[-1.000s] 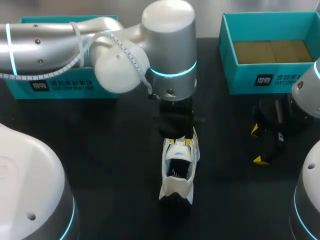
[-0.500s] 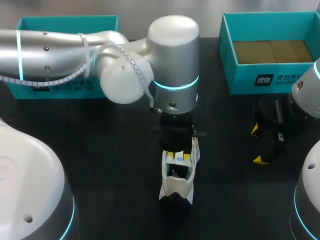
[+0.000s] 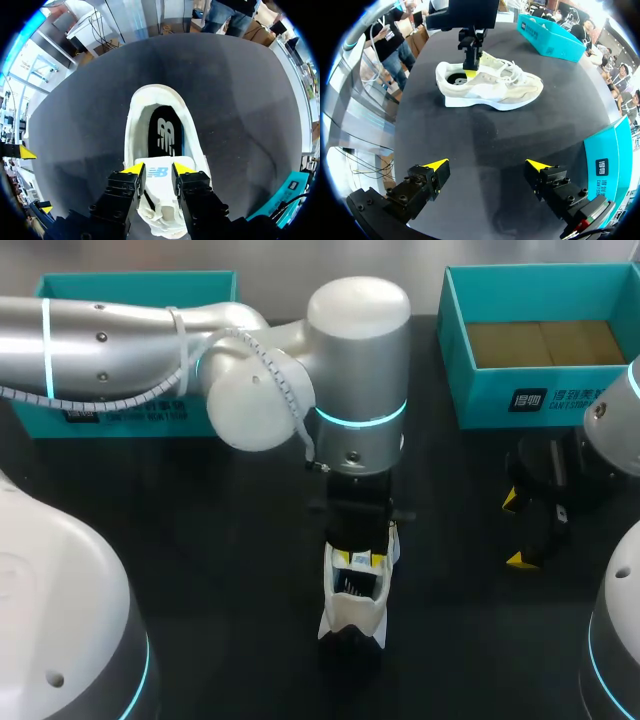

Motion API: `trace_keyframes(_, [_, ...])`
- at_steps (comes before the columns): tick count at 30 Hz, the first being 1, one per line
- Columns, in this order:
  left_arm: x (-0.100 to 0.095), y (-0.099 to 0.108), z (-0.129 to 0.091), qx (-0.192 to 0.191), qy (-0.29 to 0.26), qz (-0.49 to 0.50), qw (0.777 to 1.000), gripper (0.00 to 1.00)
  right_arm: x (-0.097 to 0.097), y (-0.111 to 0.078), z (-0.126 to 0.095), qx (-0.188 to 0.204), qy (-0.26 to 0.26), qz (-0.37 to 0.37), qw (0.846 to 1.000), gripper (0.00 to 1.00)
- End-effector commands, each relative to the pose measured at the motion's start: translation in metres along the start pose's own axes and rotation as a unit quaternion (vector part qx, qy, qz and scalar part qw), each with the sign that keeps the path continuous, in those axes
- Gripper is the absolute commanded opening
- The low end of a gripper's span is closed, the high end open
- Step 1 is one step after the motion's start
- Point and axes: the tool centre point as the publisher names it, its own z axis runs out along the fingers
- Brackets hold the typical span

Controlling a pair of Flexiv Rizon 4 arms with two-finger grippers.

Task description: Take the shoe out of the shoebox, open the shoe tongue, remove and reinsert the insole, then place the shoe into the shoebox

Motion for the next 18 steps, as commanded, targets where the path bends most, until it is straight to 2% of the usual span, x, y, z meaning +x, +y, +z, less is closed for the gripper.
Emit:
trace_keyframes(1, [-0.001, 0.003, 0.004, -0.003, -0.011, -0.001, 1.0, 0.35, 0.001, 0.0, 0.001, 0.001, -0.002, 0.001, 1.0, 1.0])
trace_keyframes(3, [0.002, 0.001, -0.007, -0.004, -0.022, 0.002, 1.0, 0.35, 0.001, 0.0, 0.001, 0.001, -0.002, 0.001, 1.0, 1.0])
trace_keyframes(9, [0.007, -0.003, -0.041, -0.022, -0.01, -0.011, 1.0, 0.39, 0.001, 0.0, 0.001, 0.001, -0.002, 0.001, 1.0, 1.0])
trace_keyframes(14, [0.011, -0.002, -0.062, -0.009, -0.005, -0.062, 0.998, 0.45, 0.001, 0.0, 0.001, 0.001, -0.002, 0.001, 1.0, 1.0])
trace_keyframes(15, [0.012, -0.001, -0.066, -0.009, -0.011, -0.078, 0.997, 0.58, 0.001, 0.0, 0.001, 0.001, -0.002, 0.001, 1.0, 1.0])
trace_keyframes(16, [0.014, -0.002, -0.07, -0.003, -0.018, -0.104, 0.994, 0.84, 0.001, 0.0, 0.001, 0.001, -0.002, 0.001, 1.0, 1.0])
trace_keyframes(17, [0.015, -0.003, -0.073, -0.004, -0.028, -0.133, 0.991, 1.0, 0.001, 0.0, 0.001, 0.001, -0.002, 0.001, 1.0, 1.0])
trace_keyframes(18, [0.018, -0.005, -0.077, 0.005, -0.041, -0.162, 0.986, 1.0, 0.001, 0.0, 0.001, 0.001, -0.002, 0.001, 1.0, 1.0])
